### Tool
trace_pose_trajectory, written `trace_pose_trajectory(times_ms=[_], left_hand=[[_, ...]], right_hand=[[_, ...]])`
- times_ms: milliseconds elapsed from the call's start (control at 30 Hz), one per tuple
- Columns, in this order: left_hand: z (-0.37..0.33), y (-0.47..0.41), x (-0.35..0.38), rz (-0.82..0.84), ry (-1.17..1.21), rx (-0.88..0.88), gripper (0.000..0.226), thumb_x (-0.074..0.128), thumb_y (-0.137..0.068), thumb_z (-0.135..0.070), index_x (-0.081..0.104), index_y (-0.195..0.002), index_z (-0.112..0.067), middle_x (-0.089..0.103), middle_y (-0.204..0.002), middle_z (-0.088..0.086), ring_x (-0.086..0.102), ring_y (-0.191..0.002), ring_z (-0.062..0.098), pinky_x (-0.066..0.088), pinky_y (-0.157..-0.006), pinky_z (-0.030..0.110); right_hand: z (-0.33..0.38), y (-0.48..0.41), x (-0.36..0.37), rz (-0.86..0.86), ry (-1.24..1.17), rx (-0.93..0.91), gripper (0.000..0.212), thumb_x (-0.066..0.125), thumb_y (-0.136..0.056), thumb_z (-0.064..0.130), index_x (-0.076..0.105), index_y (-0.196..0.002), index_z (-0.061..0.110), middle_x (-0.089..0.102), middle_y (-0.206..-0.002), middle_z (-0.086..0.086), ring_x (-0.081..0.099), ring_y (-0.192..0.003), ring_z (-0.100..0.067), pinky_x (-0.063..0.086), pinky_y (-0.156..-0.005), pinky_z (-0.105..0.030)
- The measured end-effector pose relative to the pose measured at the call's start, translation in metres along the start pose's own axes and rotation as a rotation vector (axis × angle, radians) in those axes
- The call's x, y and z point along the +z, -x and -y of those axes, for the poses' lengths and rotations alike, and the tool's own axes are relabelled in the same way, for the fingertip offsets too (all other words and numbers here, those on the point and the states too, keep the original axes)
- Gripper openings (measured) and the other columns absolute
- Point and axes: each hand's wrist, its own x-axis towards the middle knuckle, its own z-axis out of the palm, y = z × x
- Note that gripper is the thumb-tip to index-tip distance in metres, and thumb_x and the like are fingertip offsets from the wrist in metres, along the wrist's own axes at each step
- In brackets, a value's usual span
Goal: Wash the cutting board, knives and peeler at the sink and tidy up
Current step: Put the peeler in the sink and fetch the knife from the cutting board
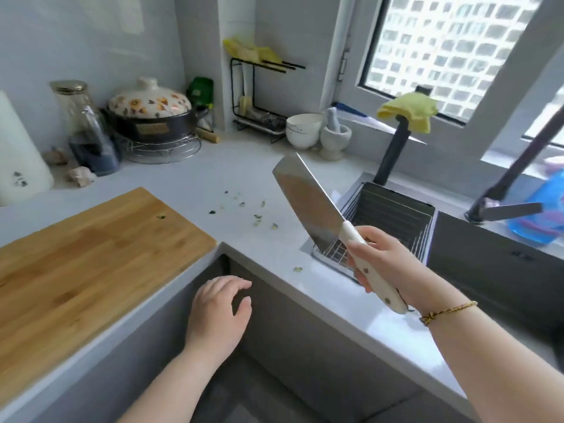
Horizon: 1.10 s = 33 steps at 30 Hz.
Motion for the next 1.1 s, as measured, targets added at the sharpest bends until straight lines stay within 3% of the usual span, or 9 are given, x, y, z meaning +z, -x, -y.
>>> trace_pose_trajectory(times_ms=[133, 300, 400, 567, 733, 833, 933, 1100], left_hand=[[-0.060, -0.012, 0.051, 0.089, 0.008, 0.149, 0.029, 0.049, -0.092, -0.018, 0.058, -0.119, -0.018, 0.054, -0.126, -0.007, 0.042, -0.124, 0.011, 0.022, -0.107, 0.021], [-0.132, -0.017, 0.107, 0.194, 0.011, 0.194, 0.031, 0.044, -0.094, -0.019, 0.052, -0.124, -0.021, 0.049, -0.129, -0.009, 0.038, -0.125, 0.008, 0.024, -0.105, 0.019], [-0.162, -0.015, 0.139, 0.245, -0.012, 0.235, 0.032, 0.043, -0.093, -0.018, 0.052, -0.124, -0.022, 0.049, -0.131, -0.009, 0.038, -0.125, 0.007, 0.023, -0.105, 0.018], [-0.188, -0.025, 0.182, 0.316, -0.043, 0.258, 0.035, 0.045, -0.093, -0.019, 0.050, -0.128, -0.021, 0.046, -0.135, -0.008, 0.035, -0.129, 0.009, 0.020, -0.109, 0.021], [-0.193, -0.045, 0.214, 0.364, -0.100, 0.236, 0.050, 0.040, -0.082, -0.034, 0.057, -0.122, -0.009, 0.056, -0.128, 0.006, 0.047, -0.122, 0.024, 0.029, -0.106, 0.035], [-0.191, -0.047, 0.227, 0.394, -0.177, 0.201, 0.045, 0.039, -0.092, -0.036, 0.051, -0.129, -0.014, 0.050, -0.135, 0.002, 0.040, -0.128, 0.020, 0.024, -0.109, 0.033], [-0.188, -0.049, 0.233, 0.408, -0.208, 0.206, 0.046, 0.037, -0.091, -0.038, 0.054, -0.125, -0.012, 0.055, -0.130, 0.004, 0.045, -0.124, 0.023, 0.027, -0.107, 0.036], [-0.182, -0.050, 0.240, 0.391, -0.238, 0.216, 0.058, 0.032, -0.081, -0.046, 0.066, -0.108, -0.007, 0.066, -0.110, 0.009, 0.058, -0.107, 0.031, 0.041, -0.093, 0.046]], right_hand=[[-0.034, 0.033, -0.080, -0.147, -0.034, 0.079, 0.013, 0.048, -0.093, 0.022, 0.054, -0.104, 0.020, 0.054, -0.070, -0.005, 0.049, -0.048, -0.015, 0.041, -0.041, -0.023], [-0.089, 0.070, -0.160, -0.277, -0.047, 0.169, 0.010, 0.049, -0.092, 0.020, 0.058, -0.096, 0.023, 0.054, -0.068, -0.008, 0.046, -0.050, -0.018, 0.040, -0.040, -0.022], [-0.126, 0.082, -0.195, -0.346, -0.029, 0.192, 0.010, 0.053, -0.091, 0.017, 0.060, -0.097, 0.019, 0.056, -0.069, -0.008, 0.047, -0.053, -0.020, 0.043, -0.047, -0.025], [-0.183, 0.089, -0.238, -0.384, 0.085, 0.225, 0.014, 0.055, -0.090, 0.030, 0.061, -0.100, 0.023, 0.055, -0.064, -0.004, 0.041, -0.043, -0.012, 0.036, -0.042, -0.024], [-0.229, 0.086, -0.270, -0.322, 0.339, 0.332, 0.025, 0.056, -0.088, 0.028, 0.056, -0.113, 0.024, 0.056, -0.070, 0.004, 0.049, -0.051, -0.014, 0.042, -0.046, -0.025], [-0.249, 0.077, -0.274, -0.253, 0.660, 0.388, 0.029, 0.056, -0.087, 0.033, 0.054, -0.116, 0.028, 0.061, -0.086, 0.004, 0.057, -0.072, -0.018, 0.044, -0.065, -0.025], [-0.270, 0.060, -0.272, -0.163, 0.895, 0.365, 0.032, 0.051, -0.089, 0.037, 0.049, -0.119, 0.028, 0.063, -0.111, 0.004, 0.058, -0.101, -0.020, 0.034, -0.069, -0.024], [-0.293, 0.024, -0.263, -0.027, 1.059, 0.252, 0.035, 0.048, -0.089, 0.037, 0.043, -0.120, 0.022, 0.060, -0.118, 0.004, 0.056, -0.107, -0.023, 0.041, -0.078, -0.029]])
